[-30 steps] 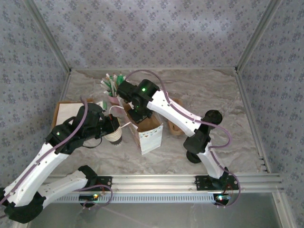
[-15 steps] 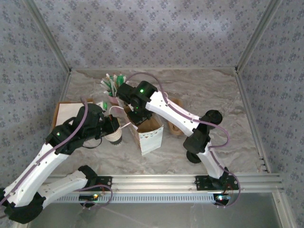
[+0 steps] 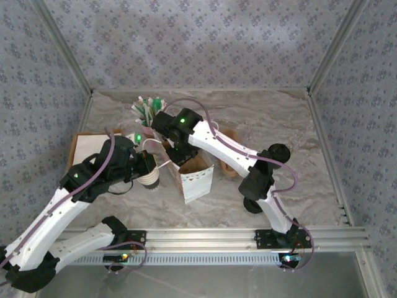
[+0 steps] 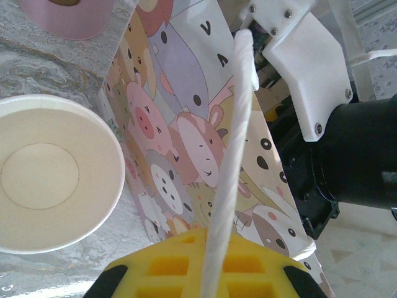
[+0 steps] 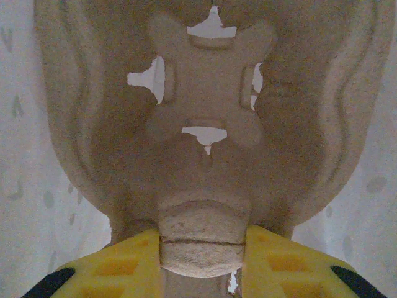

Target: Pack the takeout coffee

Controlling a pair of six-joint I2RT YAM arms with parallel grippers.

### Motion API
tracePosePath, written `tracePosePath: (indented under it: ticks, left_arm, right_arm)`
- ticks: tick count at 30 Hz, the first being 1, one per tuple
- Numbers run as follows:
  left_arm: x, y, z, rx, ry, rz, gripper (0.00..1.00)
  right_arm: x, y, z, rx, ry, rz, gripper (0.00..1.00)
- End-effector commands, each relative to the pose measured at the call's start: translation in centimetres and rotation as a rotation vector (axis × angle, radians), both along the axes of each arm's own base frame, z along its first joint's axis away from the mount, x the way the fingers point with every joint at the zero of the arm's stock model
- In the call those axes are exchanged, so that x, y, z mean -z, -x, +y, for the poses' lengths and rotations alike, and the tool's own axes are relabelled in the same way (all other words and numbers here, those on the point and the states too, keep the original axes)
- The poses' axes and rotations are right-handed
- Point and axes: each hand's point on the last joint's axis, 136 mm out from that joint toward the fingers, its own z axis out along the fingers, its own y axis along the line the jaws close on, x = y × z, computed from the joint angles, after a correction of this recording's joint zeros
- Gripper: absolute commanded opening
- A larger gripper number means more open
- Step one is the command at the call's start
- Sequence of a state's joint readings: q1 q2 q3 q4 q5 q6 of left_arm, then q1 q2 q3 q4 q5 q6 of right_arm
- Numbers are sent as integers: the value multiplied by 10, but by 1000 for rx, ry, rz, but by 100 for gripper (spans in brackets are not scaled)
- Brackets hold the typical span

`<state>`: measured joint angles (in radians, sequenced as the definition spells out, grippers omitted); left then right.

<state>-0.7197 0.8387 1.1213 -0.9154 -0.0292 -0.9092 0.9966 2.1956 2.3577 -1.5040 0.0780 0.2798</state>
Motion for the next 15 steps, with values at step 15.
tracePosePath:
  ticks: [15]
  left_arm:
    - [-2,0,-1,6,19,-6,2]
  right_arm:
    - [32,2,-3,37,39,54,33]
